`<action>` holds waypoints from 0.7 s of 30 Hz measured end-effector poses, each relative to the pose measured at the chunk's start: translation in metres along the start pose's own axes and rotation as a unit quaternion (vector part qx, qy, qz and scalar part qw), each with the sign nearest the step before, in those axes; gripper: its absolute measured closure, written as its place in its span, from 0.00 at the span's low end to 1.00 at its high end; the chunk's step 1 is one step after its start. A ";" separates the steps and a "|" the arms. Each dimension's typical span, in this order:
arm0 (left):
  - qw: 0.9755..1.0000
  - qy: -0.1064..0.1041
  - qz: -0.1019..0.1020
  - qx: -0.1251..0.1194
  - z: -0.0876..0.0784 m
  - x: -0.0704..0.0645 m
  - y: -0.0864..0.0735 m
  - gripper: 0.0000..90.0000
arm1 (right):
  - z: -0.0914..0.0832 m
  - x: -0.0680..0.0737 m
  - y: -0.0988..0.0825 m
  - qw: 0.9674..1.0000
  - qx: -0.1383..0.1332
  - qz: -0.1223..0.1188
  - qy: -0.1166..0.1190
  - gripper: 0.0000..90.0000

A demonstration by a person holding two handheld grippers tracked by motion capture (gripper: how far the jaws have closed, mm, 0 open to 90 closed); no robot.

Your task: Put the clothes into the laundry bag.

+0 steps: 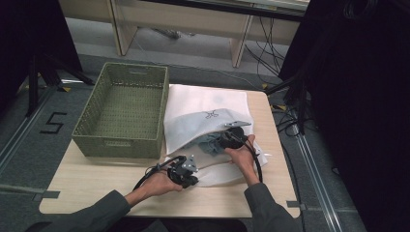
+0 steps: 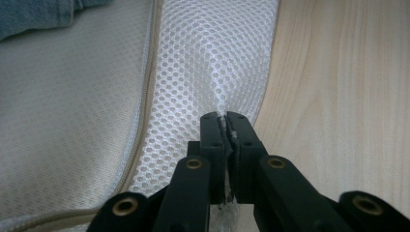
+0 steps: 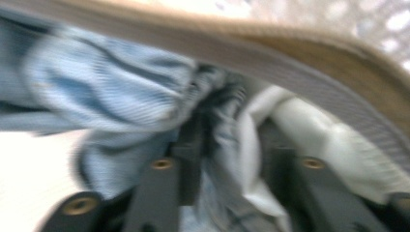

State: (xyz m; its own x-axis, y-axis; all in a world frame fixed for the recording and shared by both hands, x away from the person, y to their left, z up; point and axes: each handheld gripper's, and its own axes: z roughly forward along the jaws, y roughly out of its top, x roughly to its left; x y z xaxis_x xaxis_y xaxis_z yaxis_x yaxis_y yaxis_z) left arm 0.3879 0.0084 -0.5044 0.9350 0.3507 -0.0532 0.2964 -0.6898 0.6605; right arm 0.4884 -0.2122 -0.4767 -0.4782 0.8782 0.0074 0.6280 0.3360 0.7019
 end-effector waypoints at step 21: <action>1.000 0.007 0.013 0.005 -0.002 -0.002 -0.001 0.96 | 0.014 0.019 -0.008 0.997 0.019 -0.066 -0.040 0.86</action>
State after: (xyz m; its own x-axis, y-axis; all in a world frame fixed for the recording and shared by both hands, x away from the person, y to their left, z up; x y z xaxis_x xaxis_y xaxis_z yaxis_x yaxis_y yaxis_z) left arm 0.3850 0.0094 -0.5035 0.9395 0.3416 -0.0253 0.2741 -0.7056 0.6534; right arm 0.4828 -0.1934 -0.4923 -0.5092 0.8490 -0.1411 0.5863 0.4622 0.6653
